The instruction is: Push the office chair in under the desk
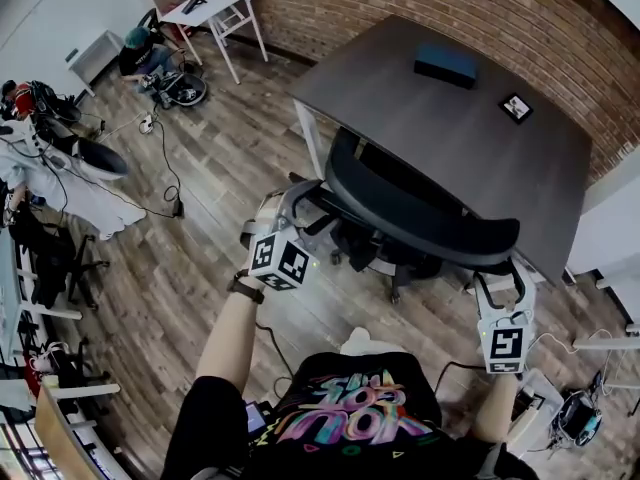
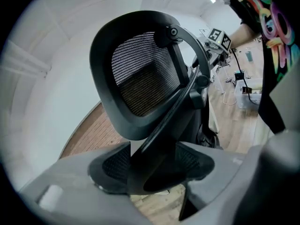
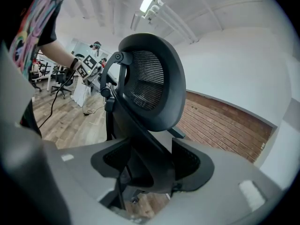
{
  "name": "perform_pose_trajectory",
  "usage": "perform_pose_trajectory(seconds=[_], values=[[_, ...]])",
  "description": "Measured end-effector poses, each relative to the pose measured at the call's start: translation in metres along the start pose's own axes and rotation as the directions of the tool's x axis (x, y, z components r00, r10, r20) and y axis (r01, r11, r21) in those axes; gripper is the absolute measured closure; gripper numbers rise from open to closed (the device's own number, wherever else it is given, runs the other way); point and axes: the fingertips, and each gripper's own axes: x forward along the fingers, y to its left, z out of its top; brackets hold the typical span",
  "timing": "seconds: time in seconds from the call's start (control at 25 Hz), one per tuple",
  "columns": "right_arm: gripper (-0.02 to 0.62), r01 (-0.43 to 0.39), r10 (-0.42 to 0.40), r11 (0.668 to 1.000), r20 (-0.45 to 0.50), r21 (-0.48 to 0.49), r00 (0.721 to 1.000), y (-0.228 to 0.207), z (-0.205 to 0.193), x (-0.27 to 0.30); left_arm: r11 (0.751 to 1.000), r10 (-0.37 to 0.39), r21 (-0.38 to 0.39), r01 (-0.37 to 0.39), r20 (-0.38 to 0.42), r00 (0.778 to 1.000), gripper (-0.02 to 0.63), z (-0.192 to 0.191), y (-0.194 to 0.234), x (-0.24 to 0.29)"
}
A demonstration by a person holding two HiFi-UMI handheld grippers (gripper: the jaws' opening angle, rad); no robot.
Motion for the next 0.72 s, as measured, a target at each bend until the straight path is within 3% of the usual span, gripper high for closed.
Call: perform_pose_trajectory(seconds=[0.32, 0.72], values=[[0.321, 0.034, -0.034, 0.999, -0.013, 0.032, 0.999, 0.001, 0.015, 0.036, 0.999, -0.029, 0.028, 0.028, 0.043, 0.999, 0.310, -0.021, 0.034, 0.026], [0.319, 0.123, -0.118, 0.990, -0.066, 0.065, 0.991, 0.012, 0.035, 0.080, 0.996, -0.065, 0.073, 0.054, 0.152, 0.986, 0.310, -0.048, 0.079, 0.062]])
